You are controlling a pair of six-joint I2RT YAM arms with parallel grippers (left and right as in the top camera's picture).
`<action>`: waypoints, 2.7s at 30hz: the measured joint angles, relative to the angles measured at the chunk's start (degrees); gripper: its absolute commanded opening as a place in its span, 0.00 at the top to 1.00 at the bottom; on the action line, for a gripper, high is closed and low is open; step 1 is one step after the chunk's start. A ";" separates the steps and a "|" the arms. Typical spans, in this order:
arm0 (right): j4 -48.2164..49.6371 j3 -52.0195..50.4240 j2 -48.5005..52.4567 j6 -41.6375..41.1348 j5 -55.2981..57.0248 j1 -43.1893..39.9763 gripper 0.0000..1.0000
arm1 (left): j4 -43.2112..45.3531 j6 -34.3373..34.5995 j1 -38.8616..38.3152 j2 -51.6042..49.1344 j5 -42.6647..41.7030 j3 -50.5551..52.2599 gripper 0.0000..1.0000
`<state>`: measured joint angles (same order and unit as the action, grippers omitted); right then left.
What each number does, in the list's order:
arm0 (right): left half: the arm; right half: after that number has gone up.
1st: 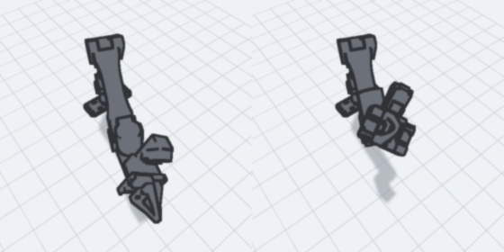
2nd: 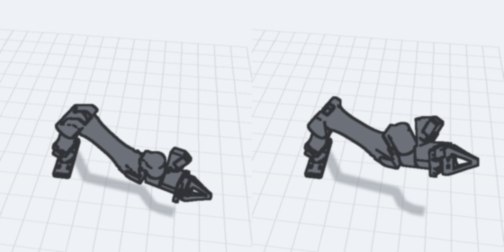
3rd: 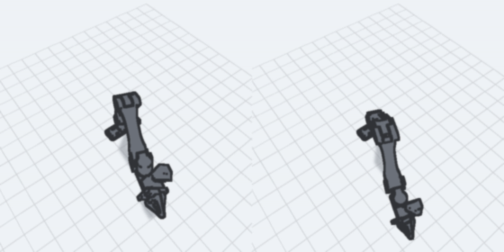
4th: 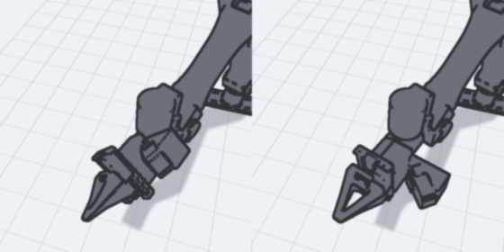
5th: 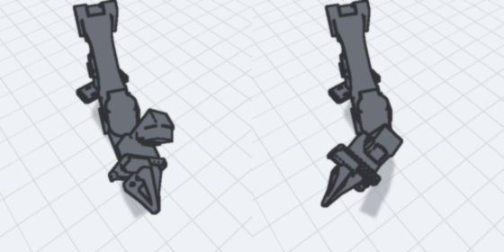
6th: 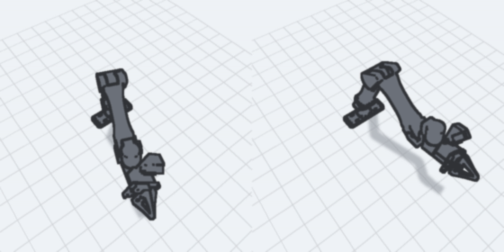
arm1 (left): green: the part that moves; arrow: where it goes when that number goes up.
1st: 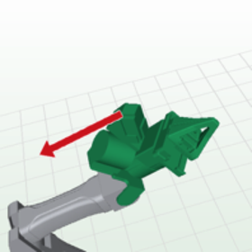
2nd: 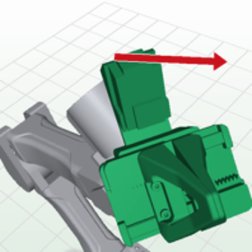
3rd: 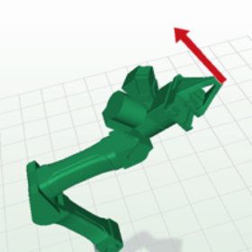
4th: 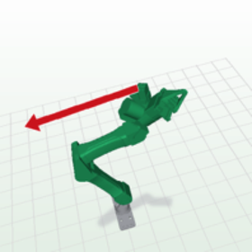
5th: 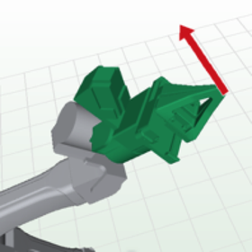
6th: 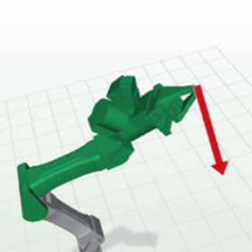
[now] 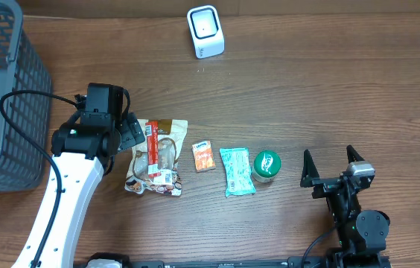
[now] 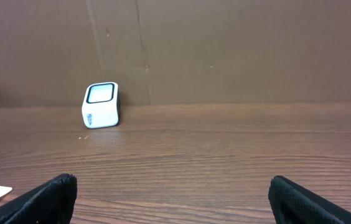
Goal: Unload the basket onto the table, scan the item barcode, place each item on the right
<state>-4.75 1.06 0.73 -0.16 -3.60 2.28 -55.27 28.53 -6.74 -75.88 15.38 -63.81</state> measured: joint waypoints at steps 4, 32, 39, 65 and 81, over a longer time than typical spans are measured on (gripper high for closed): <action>-0.02 0.00 0.00 -0.02 0.00 0.00 0.00 | 0.00 0.00 0.00 0.00 0.11 0.00 0.00; -0.02 0.00 0.00 -0.02 0.02 0.00 0.00 | 0.00 0.00 0.00 0.00 0.11 0.00 0.01; -0.04 0.00 0.00 -0.02 0.20 0.00 0.00 | 0.00 0.00 0.00 0.00 0.11 0.00 0.00; -18.75 24.55 4.09 -16.31 -1.53 0.00 0.00 | 0.00 0.00 0.00 0.00 0.22 0.00 0.00; -52.09 69.40 49.44 -19.32 -8.13 0.00 0.00 | -0.02 0.00 0.00 0.00 0.31 0.00 0.01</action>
<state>-56.84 70.46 50.17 -19.49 -11.73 2.28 -55.29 28.53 -6.74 -75.88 15.68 -63.81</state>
